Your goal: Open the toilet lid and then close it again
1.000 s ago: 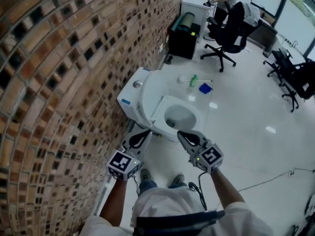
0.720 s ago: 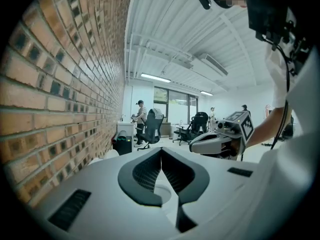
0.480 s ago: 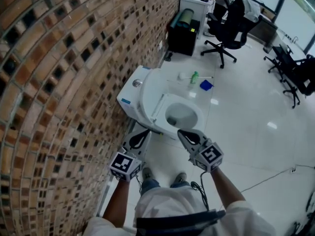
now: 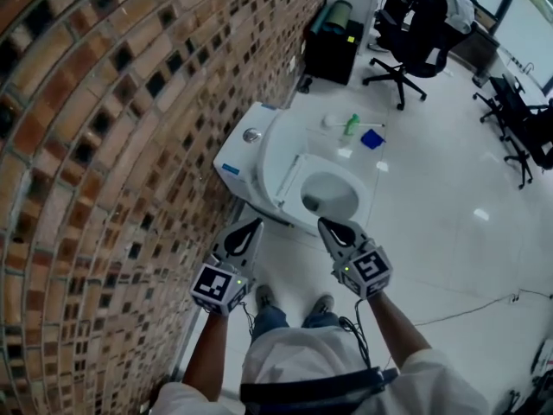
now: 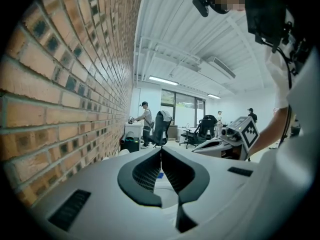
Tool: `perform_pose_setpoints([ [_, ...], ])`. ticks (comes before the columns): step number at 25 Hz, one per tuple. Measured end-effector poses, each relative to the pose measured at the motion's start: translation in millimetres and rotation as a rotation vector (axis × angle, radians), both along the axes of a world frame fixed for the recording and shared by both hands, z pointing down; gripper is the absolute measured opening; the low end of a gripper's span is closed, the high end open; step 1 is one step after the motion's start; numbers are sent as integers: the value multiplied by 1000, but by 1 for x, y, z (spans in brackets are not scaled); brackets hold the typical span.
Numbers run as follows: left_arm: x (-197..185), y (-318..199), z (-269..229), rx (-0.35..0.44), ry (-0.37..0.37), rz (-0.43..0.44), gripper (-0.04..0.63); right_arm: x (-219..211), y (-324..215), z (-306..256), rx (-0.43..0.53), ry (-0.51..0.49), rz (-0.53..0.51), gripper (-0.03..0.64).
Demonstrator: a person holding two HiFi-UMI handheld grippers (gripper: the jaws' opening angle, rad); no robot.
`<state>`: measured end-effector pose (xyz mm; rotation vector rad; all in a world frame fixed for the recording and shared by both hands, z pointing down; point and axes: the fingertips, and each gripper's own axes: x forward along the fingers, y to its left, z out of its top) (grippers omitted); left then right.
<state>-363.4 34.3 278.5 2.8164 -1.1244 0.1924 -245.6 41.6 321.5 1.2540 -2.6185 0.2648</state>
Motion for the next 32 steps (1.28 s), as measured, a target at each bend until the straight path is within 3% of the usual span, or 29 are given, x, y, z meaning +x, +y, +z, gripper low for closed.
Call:
perform_pose_setpoints([
  [7, -46, -25, 11, -9, -5, -35, -3, -46, -59, 20, -24, -13, 188, 3],
  [9, -59, -33, 16, 1, -17, -38, -5, -63, -84, 28, -57, -34, 227, 180],
  [10, -64, -35, 18, 0, -19, -38, -5, -70, -96, 35, -80, -40, 244, 207],
  [17, -85, -42, 27, -1, -33, -38, -5, -99, -167, 68, -160, -68, 355, 207],
  [22, -80, -38, 30, -3, -26, -104, -5, -100, -222, 92, -230, -77, 424, 207],
  [26, -67, -37, 43, -22, -1, -178, -4, -103, -268, 117, -304, -83, 426, 207],
  [30, -54, -38, 58, -76, 7, -211, -5, -105, -295, 139, -335, -29, 406, 207],
  [32, -49, -42, 61, -95, 9, -216, -5, -105, -299, 147, -350, -24, 372, 115],
])
